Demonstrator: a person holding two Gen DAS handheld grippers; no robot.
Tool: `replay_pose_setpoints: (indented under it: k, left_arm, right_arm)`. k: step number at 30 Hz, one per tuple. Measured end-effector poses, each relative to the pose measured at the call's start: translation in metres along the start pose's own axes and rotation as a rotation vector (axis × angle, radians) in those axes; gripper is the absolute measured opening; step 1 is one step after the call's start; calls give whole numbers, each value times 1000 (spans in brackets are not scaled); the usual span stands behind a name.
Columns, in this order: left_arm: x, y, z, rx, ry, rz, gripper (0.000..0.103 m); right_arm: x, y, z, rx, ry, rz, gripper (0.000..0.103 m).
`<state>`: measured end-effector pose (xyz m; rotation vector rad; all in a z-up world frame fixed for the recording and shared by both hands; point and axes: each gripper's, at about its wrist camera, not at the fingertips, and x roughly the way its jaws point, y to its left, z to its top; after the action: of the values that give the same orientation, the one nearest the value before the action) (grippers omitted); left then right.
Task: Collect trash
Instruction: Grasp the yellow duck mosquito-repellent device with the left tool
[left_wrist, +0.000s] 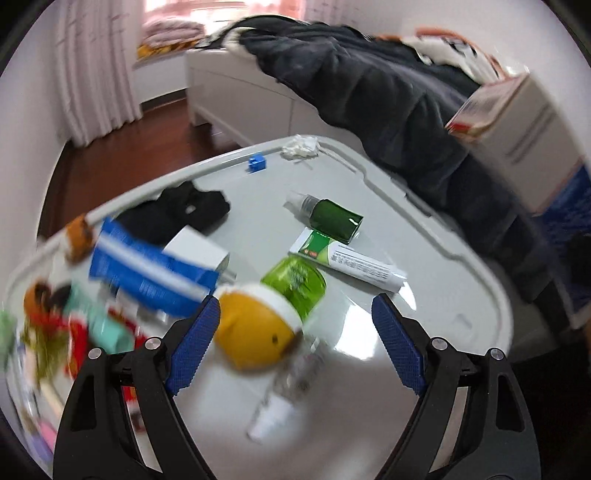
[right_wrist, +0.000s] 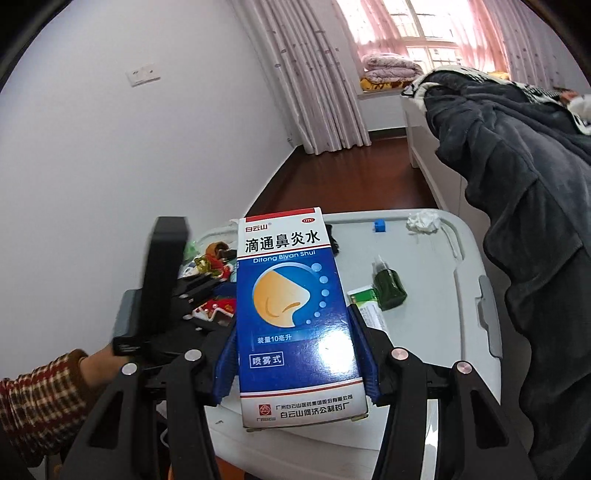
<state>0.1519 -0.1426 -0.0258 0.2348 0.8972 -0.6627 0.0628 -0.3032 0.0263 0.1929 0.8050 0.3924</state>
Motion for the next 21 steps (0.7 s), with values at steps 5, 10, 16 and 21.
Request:
replay_pose_setpoints:
  k: [5, 10, 16, 21]
  left_arm:
    - [36, -2, 4, 107, 65, 21, 82]
    - [50, 4, -1, 109, 67, 78, 80]
    - [33, 8, -3, 1, 56, 98, 68]
    - [17, 14, -12, -63, 53, 108, 66]
  right_arm:
    - [0, -13, 0, 19, 2, -8, 53]
    - [-1, -12, 0, -15, 2, -34, 53]
    - [-4, -7, -1, -33, -12, -45, 53]
    - [-7, -7, -1, -31, -16, -43, 53]
